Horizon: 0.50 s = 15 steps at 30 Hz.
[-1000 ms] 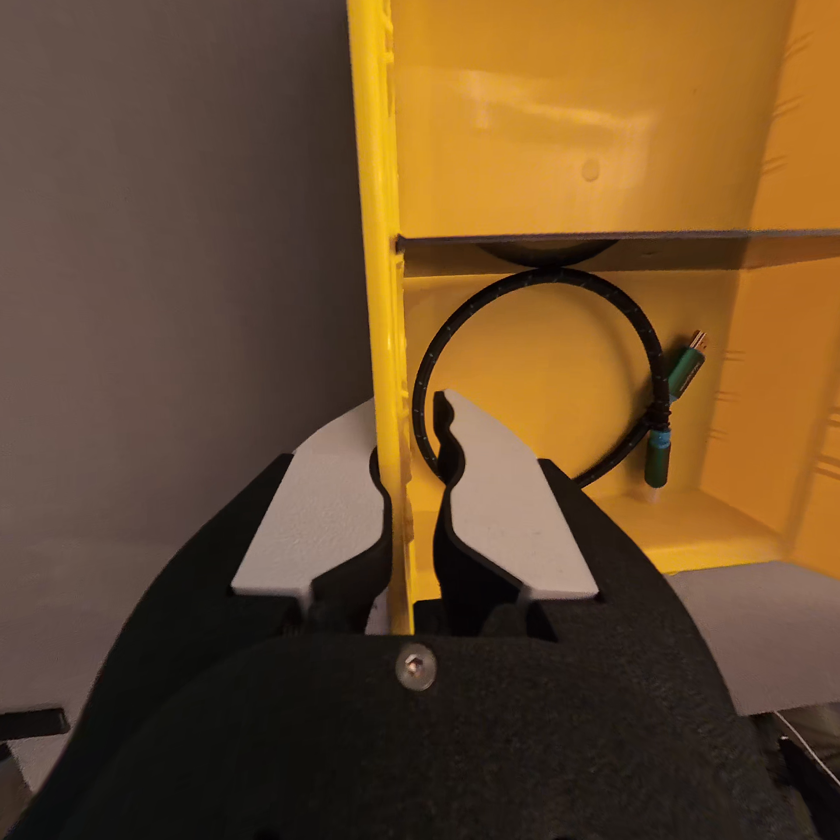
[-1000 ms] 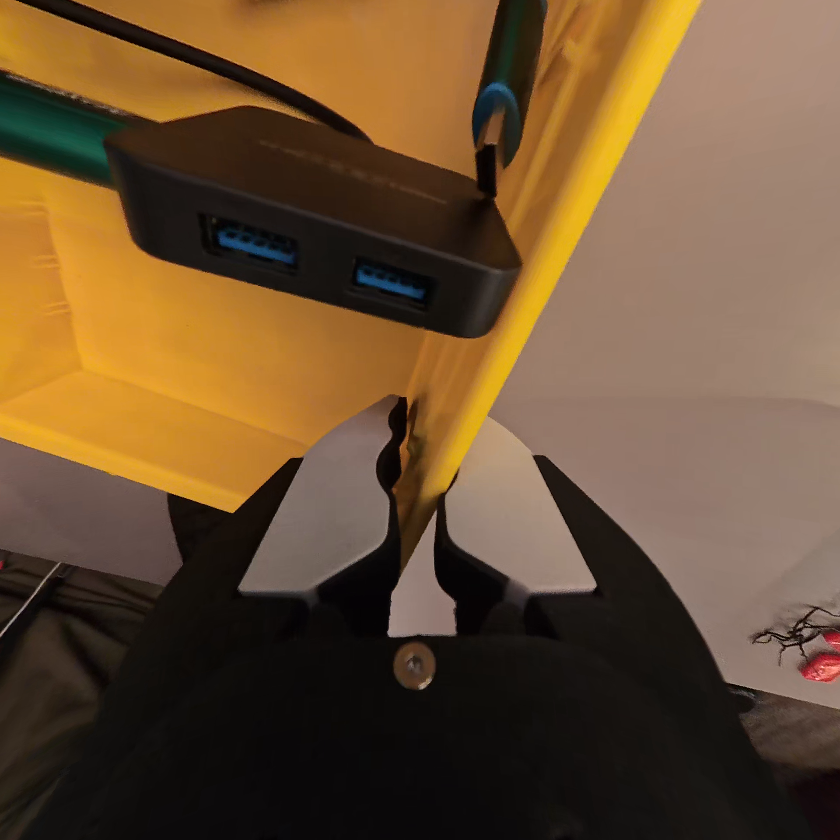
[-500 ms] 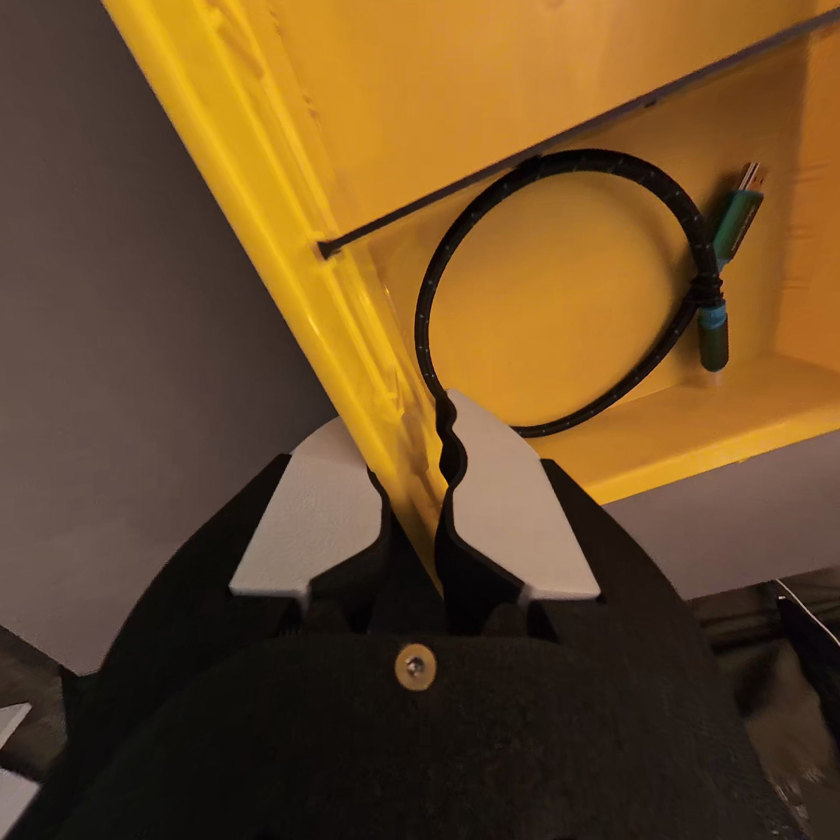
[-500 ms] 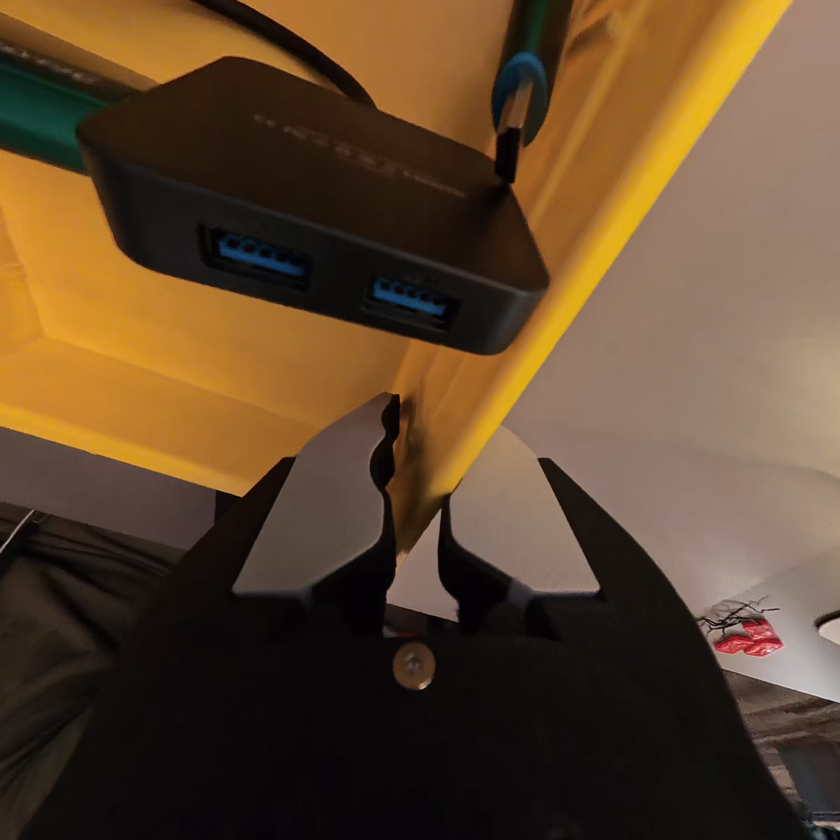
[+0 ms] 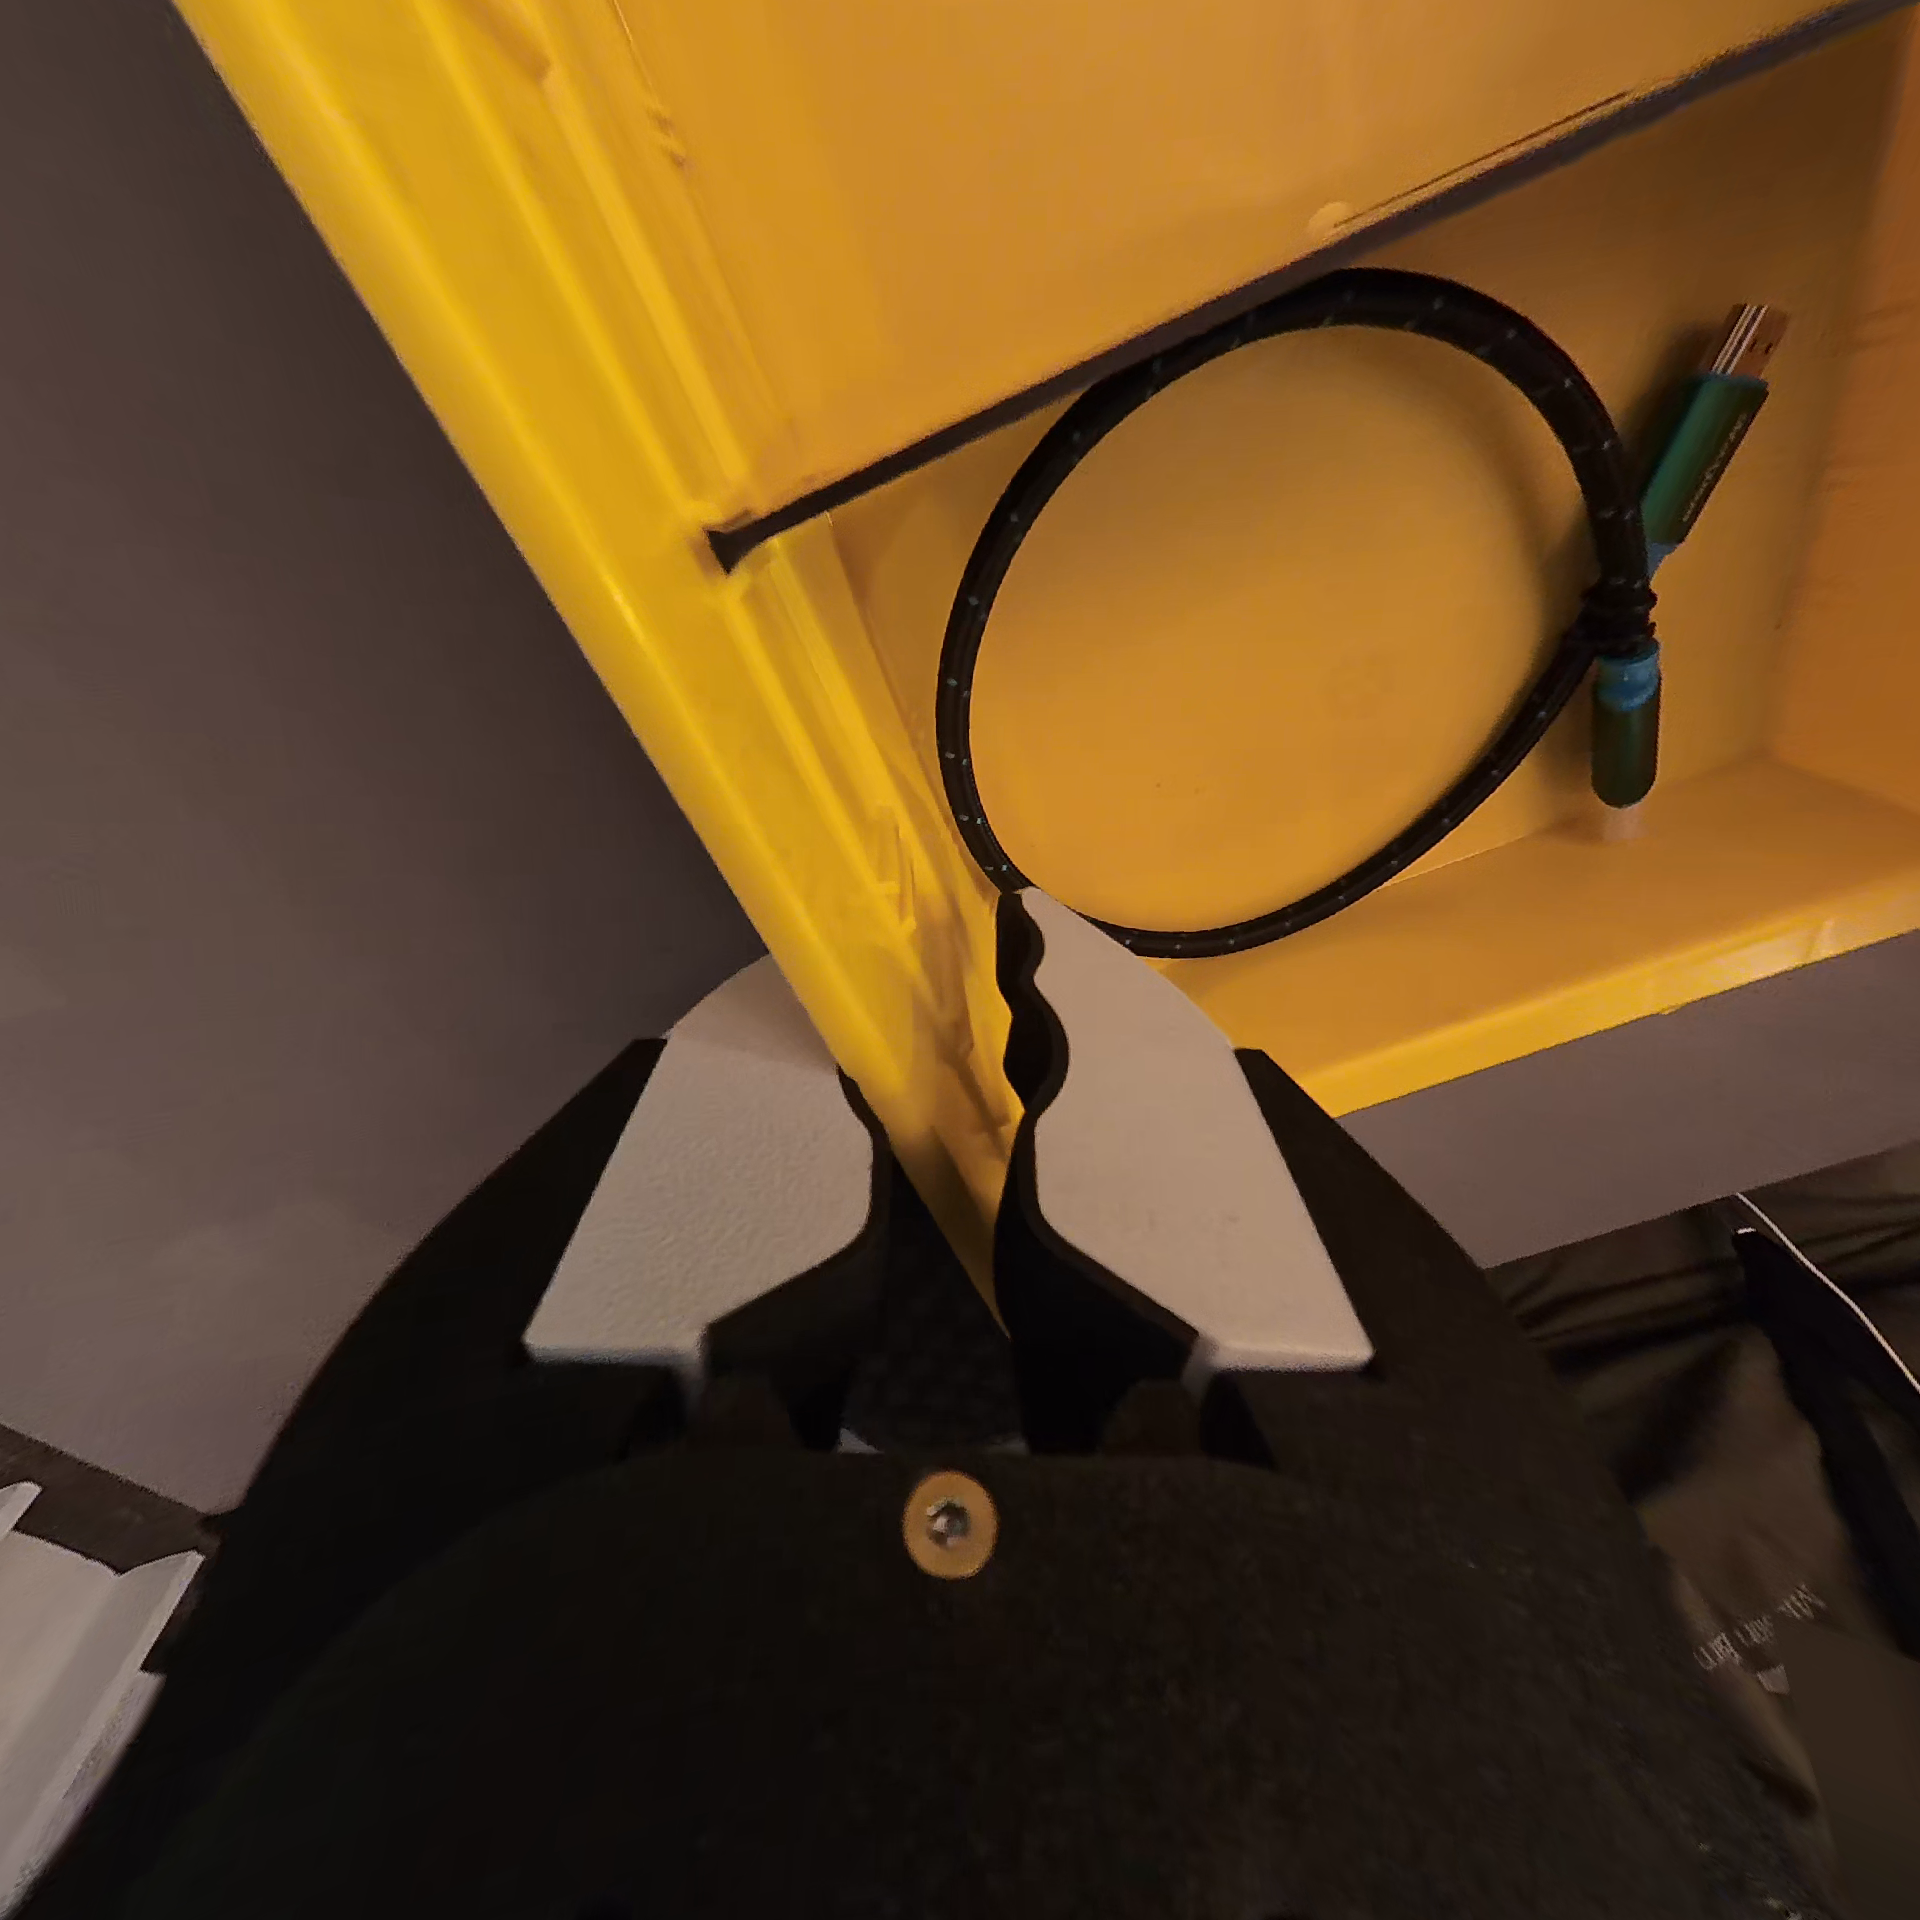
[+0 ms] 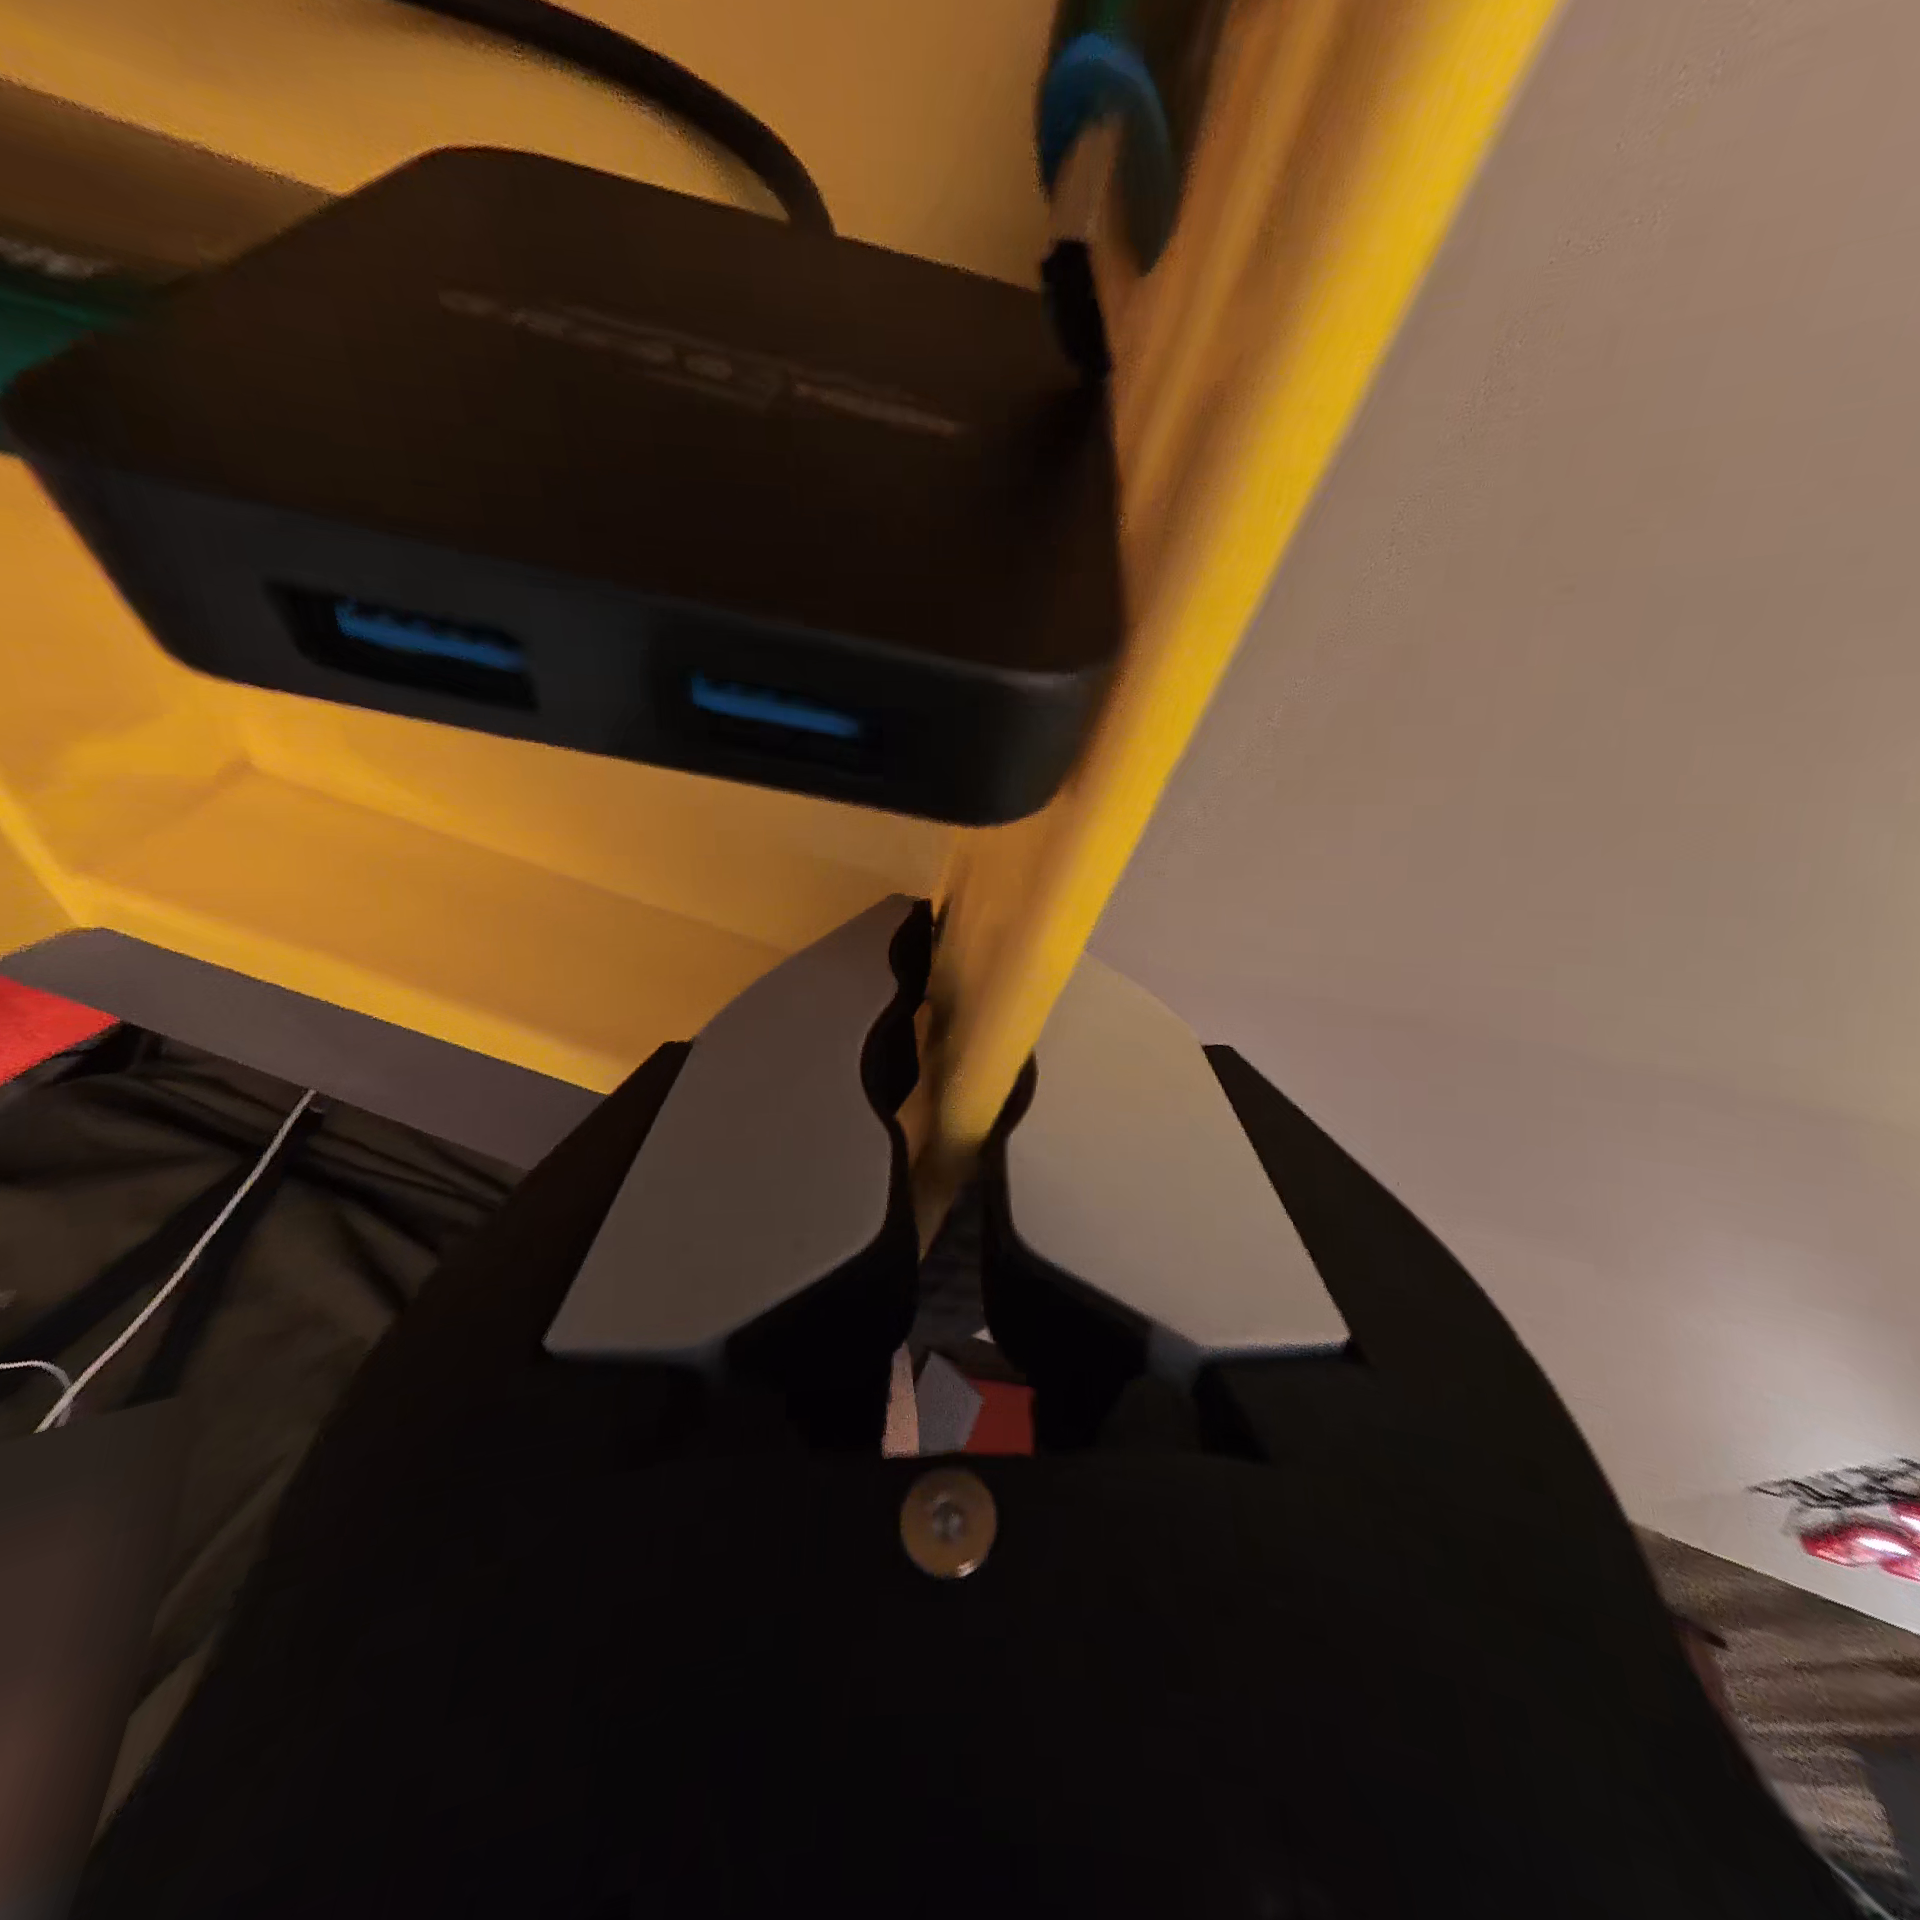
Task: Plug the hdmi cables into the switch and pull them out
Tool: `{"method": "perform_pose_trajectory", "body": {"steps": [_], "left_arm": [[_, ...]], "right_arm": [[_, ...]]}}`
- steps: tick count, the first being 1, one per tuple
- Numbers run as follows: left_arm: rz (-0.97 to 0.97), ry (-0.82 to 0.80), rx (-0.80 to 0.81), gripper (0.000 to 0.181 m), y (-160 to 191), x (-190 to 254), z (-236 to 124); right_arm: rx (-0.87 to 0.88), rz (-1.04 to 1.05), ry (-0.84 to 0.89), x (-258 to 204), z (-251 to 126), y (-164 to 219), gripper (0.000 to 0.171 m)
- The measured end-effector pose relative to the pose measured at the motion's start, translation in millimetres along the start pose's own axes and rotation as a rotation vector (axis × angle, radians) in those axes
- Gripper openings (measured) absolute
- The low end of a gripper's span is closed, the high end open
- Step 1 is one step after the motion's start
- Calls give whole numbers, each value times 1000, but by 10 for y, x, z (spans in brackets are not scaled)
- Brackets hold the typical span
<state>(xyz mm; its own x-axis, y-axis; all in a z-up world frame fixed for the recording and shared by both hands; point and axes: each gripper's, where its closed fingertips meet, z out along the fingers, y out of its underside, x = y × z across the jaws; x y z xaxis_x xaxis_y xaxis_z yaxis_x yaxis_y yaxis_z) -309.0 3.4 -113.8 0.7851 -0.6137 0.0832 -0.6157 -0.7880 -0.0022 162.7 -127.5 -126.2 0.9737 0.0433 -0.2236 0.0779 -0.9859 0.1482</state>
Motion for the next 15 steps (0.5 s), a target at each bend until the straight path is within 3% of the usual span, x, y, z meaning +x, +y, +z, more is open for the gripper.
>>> {"method": "perform_pose_trajectory", "body": {"steps": [15], "left_arm": [[6,57,-27,20,14,152,2]], "right_arm": [[65,67,-42,146,-13,-46,5]]}}
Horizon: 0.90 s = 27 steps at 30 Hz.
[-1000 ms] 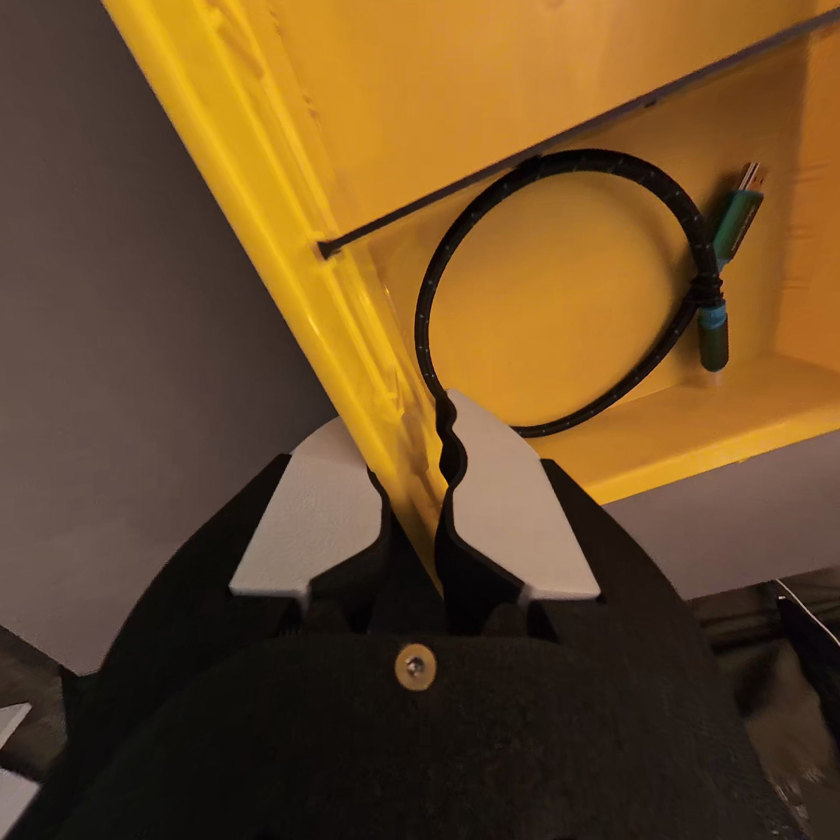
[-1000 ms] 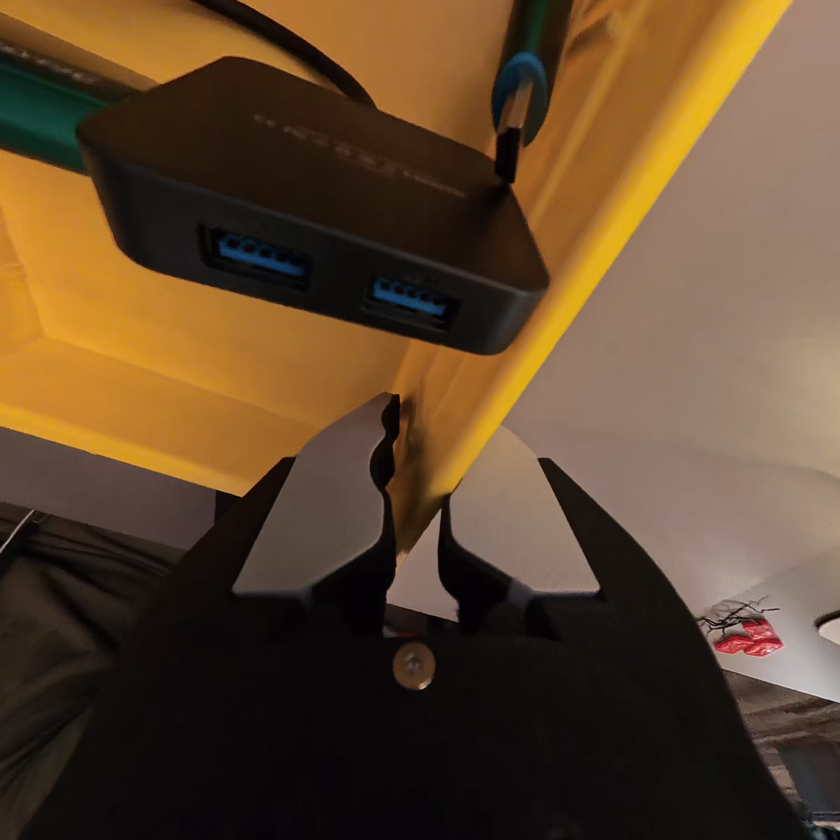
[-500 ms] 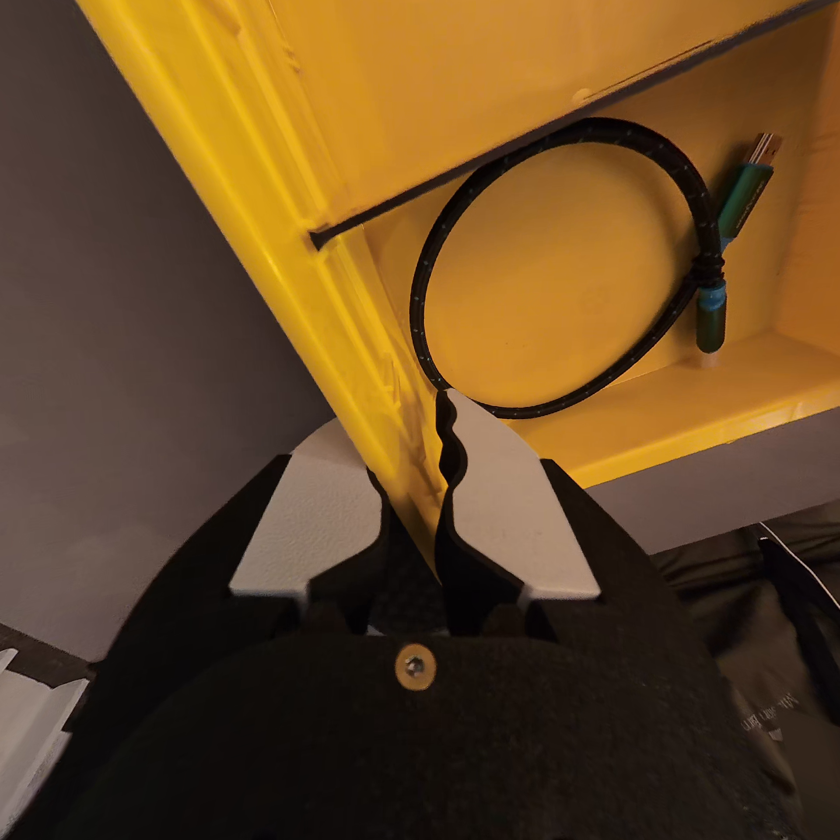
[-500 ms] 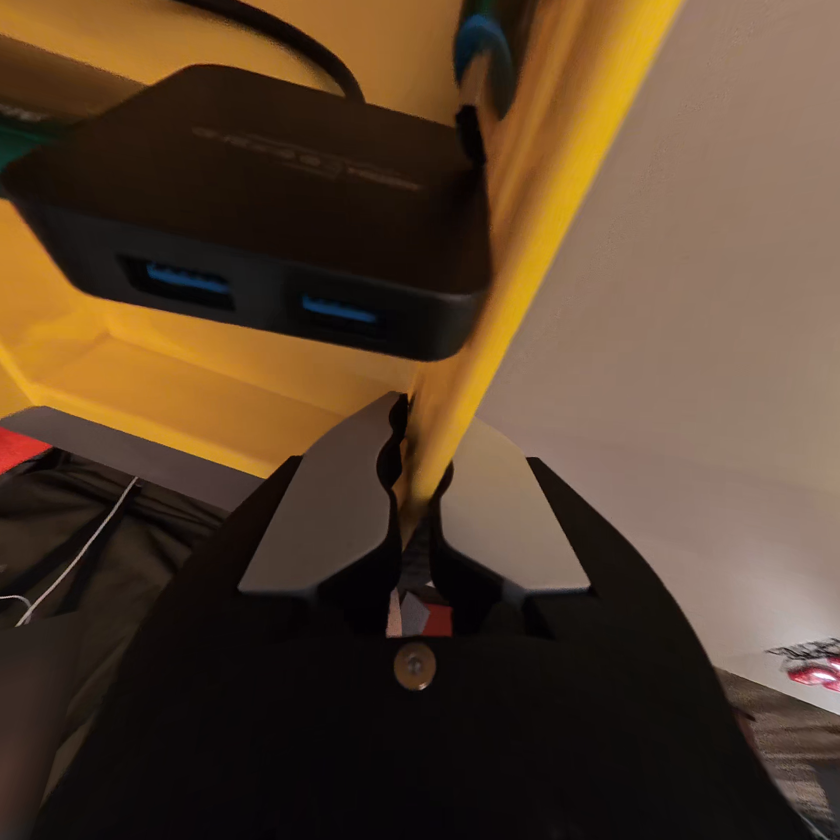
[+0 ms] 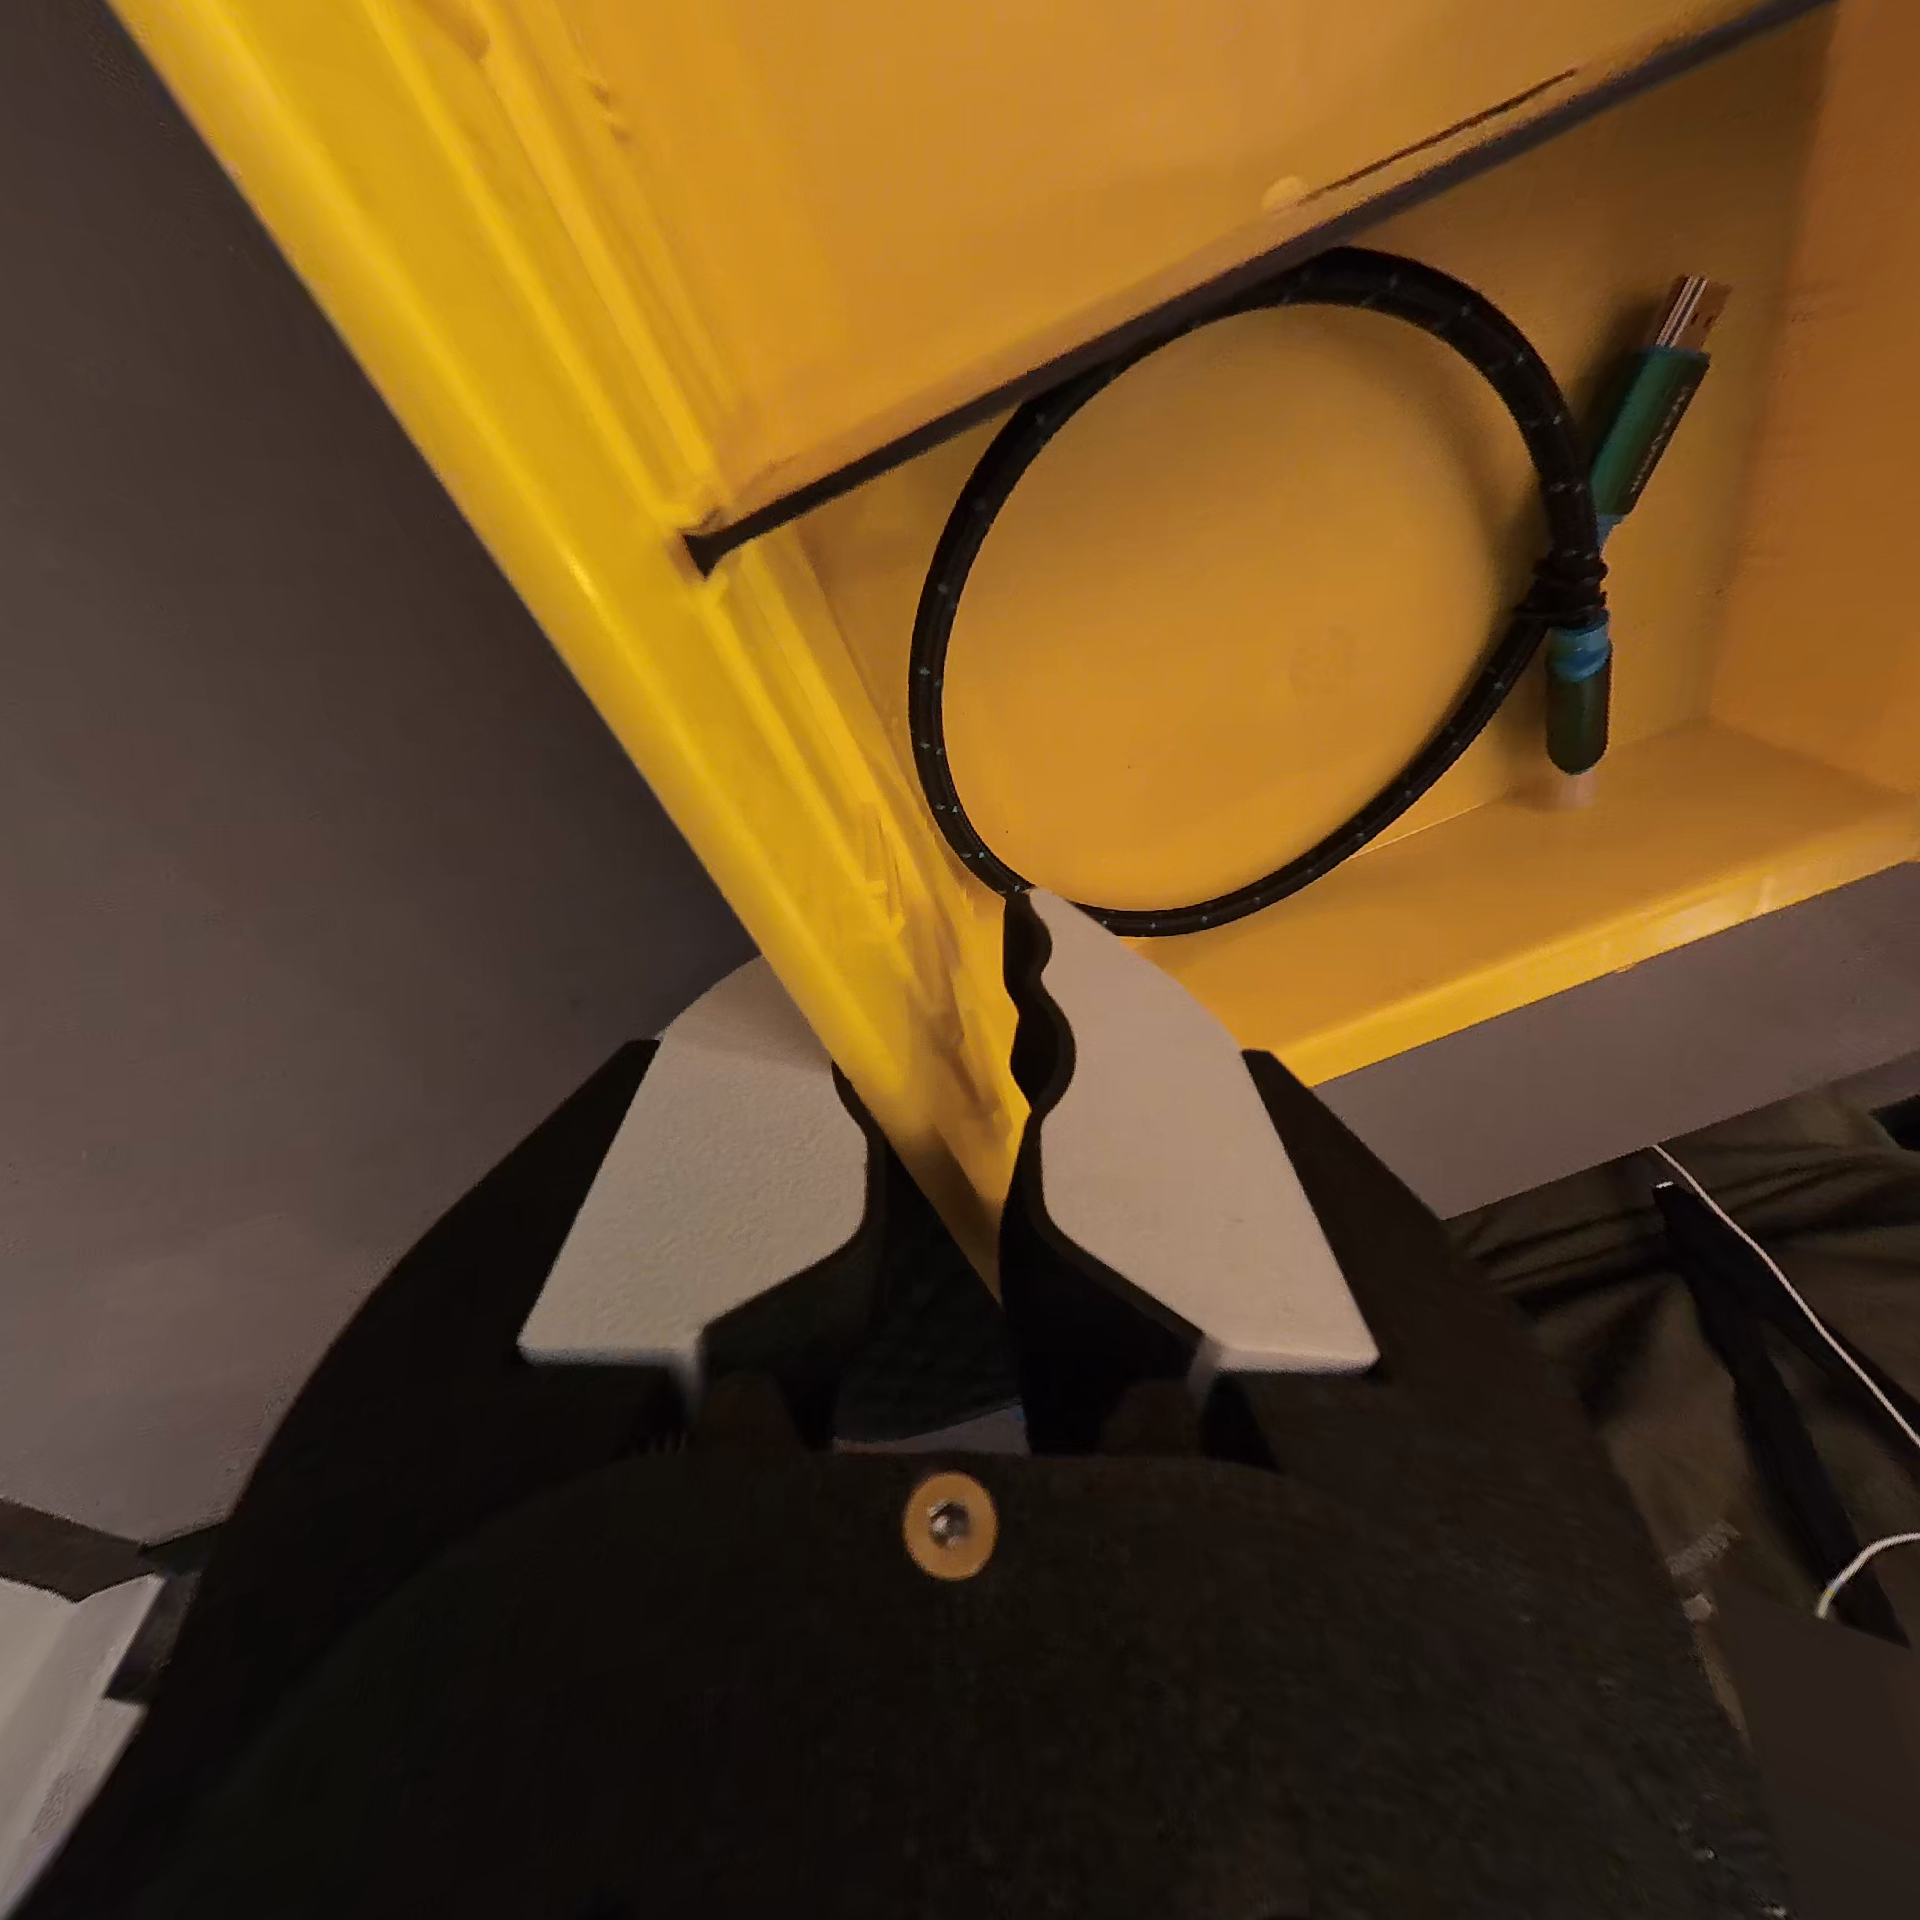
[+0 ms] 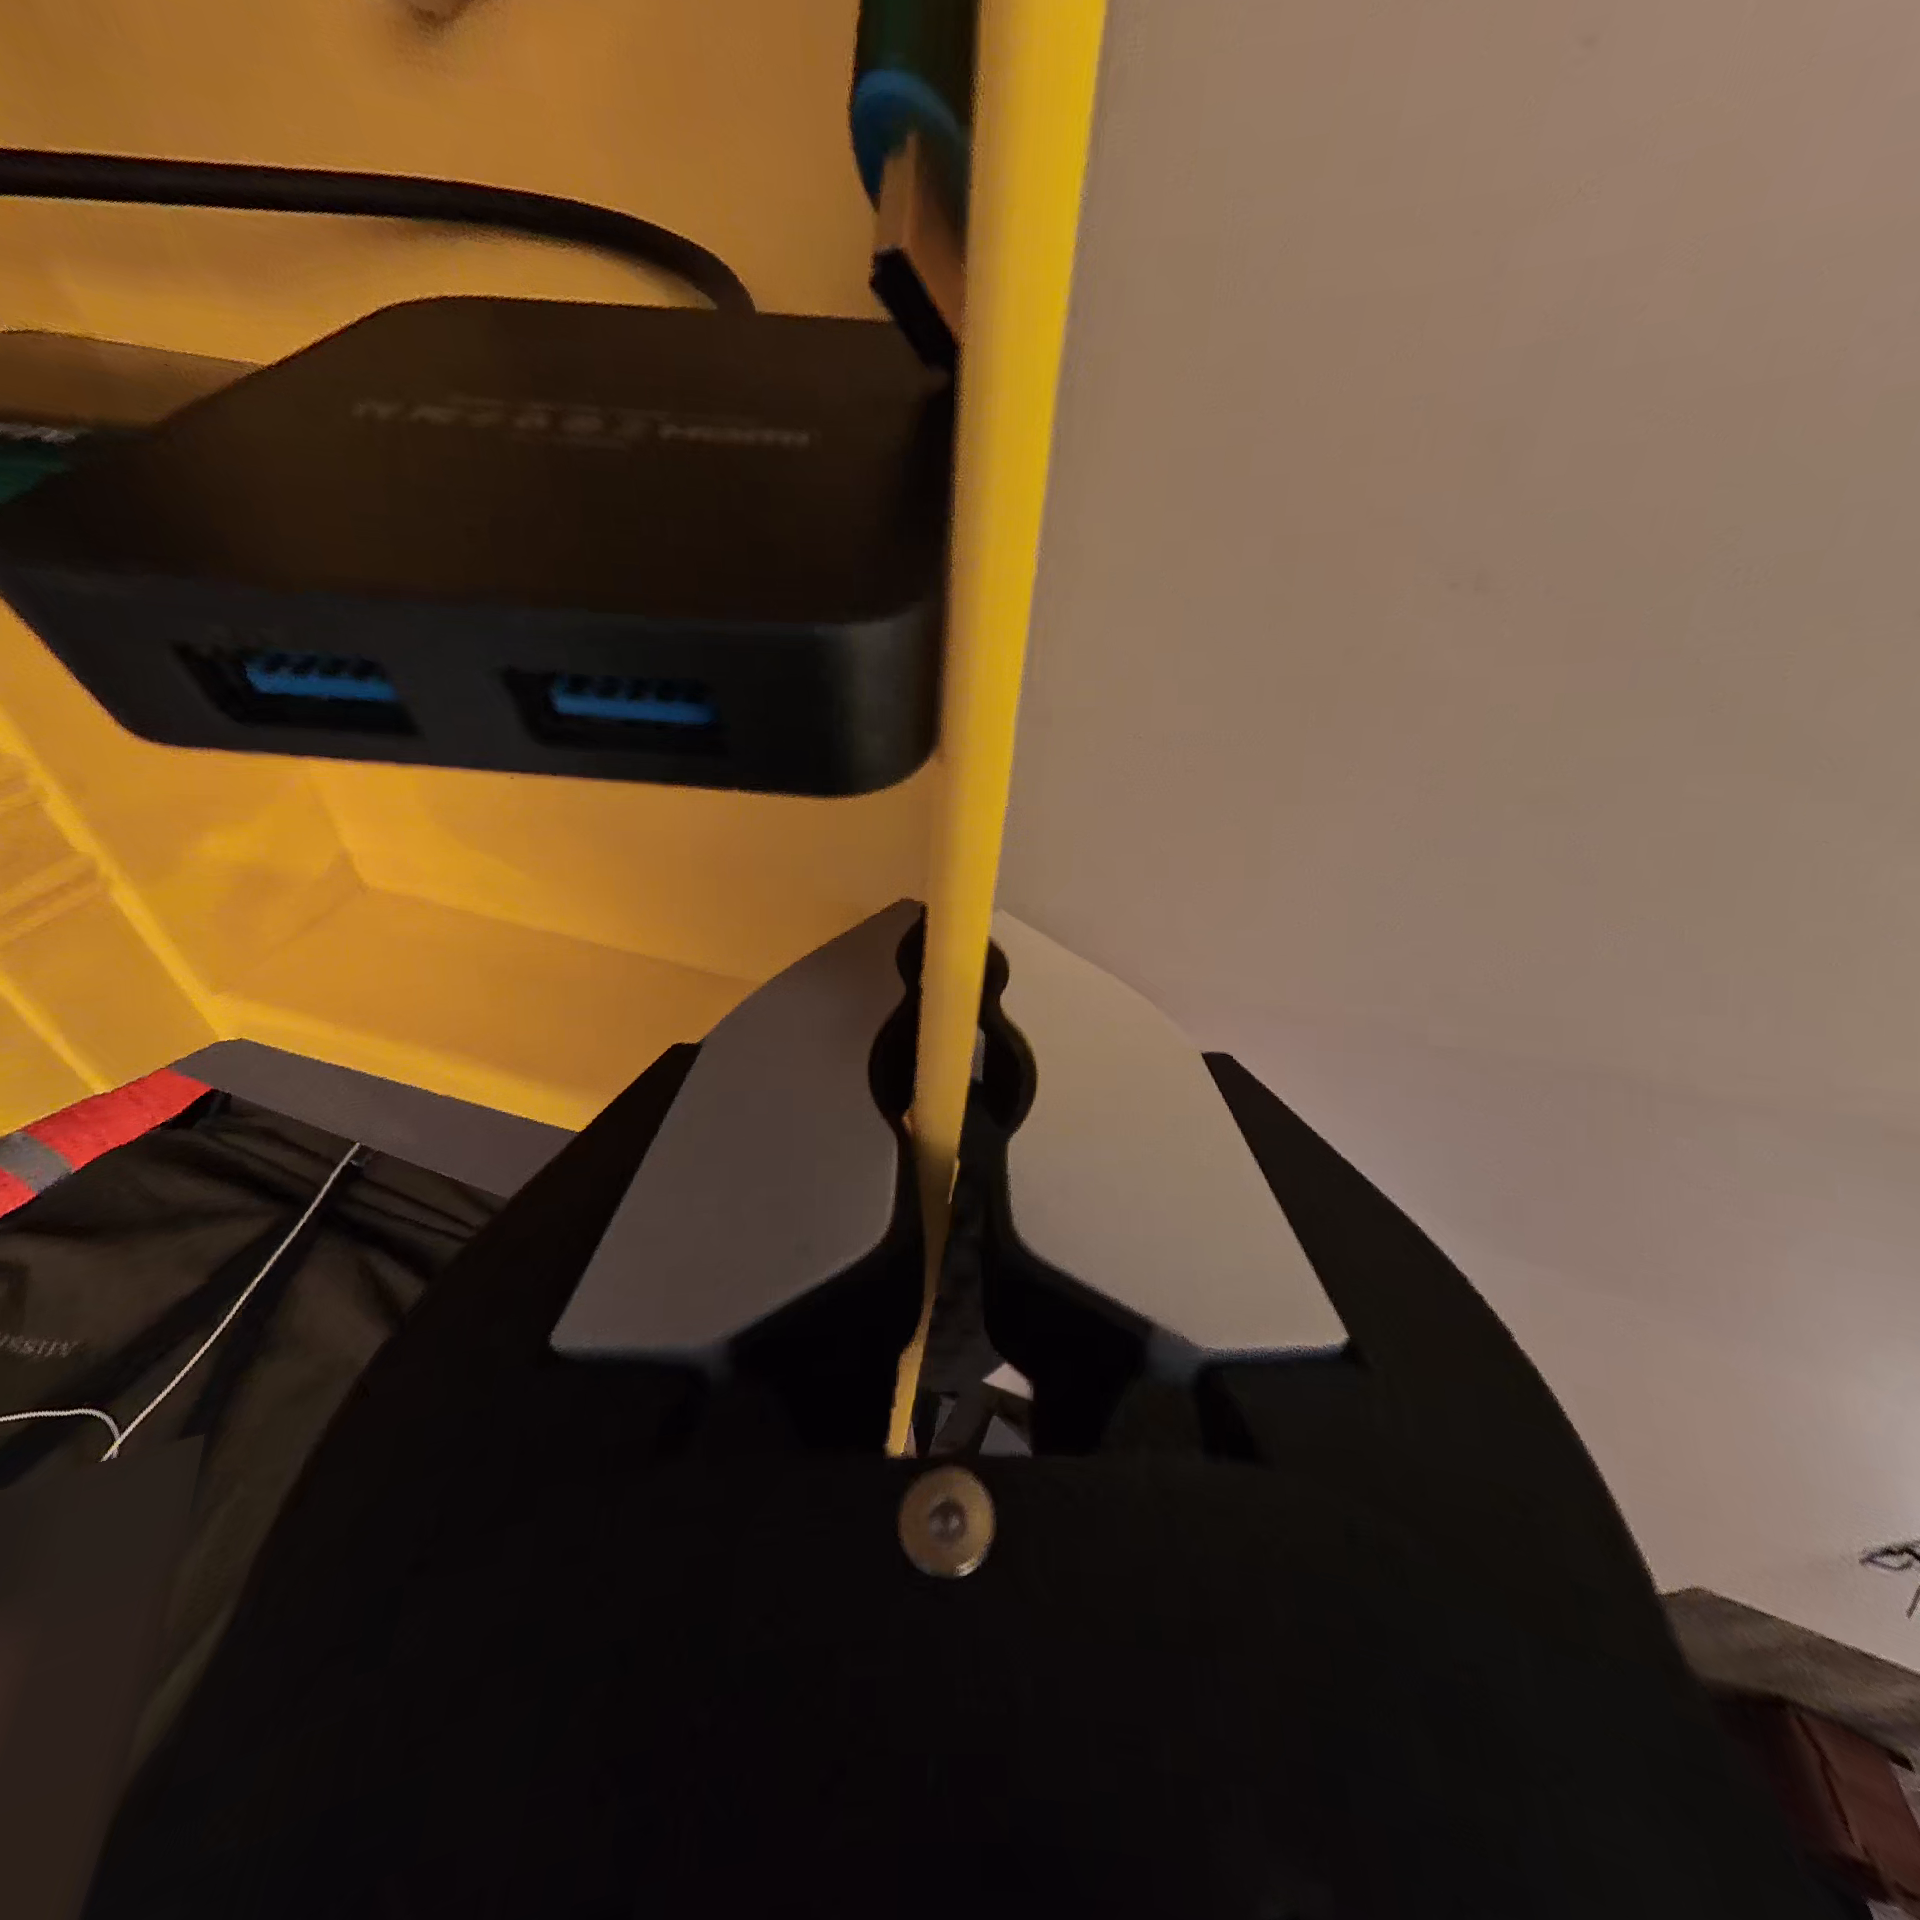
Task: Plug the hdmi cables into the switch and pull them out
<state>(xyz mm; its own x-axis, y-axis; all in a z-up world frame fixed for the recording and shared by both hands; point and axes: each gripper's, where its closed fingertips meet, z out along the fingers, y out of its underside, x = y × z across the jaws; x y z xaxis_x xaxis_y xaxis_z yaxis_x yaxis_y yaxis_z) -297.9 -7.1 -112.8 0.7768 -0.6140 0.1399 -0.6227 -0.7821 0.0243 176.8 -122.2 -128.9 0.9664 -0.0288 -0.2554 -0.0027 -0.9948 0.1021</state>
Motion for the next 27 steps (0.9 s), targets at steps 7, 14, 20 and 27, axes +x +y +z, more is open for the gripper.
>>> {"method": "perform_pose_trajectory", "body": {"steps": [7,14,20,27], "left_arm": [[3,31,33,22,-38,10,-37],[49,81,119,24,-26,34,-161],[59,118,289,23,-36,1,-436],[92,61,534,22,-31,41,-933]], "right_arm": [[66,110,-41,-58,9,-46,9],[78,146,-69,-180,35,-75,14],[260,198,57,-125,-163,-19,26],[980,-267,133,-1501,-1302,-261,28]]}}
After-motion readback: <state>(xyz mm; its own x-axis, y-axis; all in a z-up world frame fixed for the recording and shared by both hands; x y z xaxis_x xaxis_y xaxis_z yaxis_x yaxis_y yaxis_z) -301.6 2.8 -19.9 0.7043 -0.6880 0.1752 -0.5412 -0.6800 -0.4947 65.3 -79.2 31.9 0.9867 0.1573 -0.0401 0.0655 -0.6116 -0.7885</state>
